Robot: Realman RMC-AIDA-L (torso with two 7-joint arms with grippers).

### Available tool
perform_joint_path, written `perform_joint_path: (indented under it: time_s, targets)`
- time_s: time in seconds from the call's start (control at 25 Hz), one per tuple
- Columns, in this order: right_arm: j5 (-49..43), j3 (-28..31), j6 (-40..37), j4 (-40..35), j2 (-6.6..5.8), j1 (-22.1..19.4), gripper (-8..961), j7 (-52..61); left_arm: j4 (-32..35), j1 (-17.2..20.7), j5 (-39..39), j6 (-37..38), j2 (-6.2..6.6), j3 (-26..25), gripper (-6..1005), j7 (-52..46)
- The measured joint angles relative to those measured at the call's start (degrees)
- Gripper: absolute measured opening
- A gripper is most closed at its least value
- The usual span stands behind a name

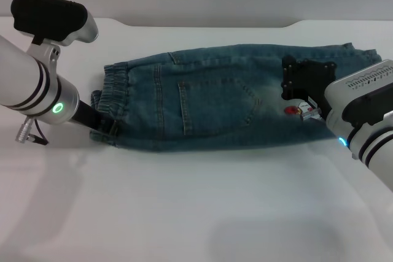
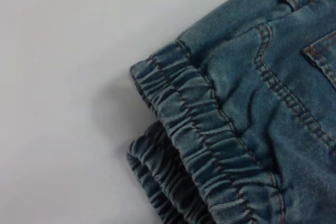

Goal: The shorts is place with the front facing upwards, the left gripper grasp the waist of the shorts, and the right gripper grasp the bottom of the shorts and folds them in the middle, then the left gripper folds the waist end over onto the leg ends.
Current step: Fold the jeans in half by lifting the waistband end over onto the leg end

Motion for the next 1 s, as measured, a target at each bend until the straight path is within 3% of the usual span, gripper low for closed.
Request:
perform_joint_path:
  time_s: [0.4, 1.0]
  targets:
    - [0.0, 0.0, 0.0, 0.0, -0.09, 0.0, 0, 0.1, -0.4, 0.3, -0.2, 0.2, 0.0, 0.0, 134, 0.0]
    - [0.0, 0.0, 1.3, -0.3, -0.09, 0.4, 0, 0.1, -10.2, 4.3, -0.4, -0.6, 0.0, 0.0, 60, -1.2]
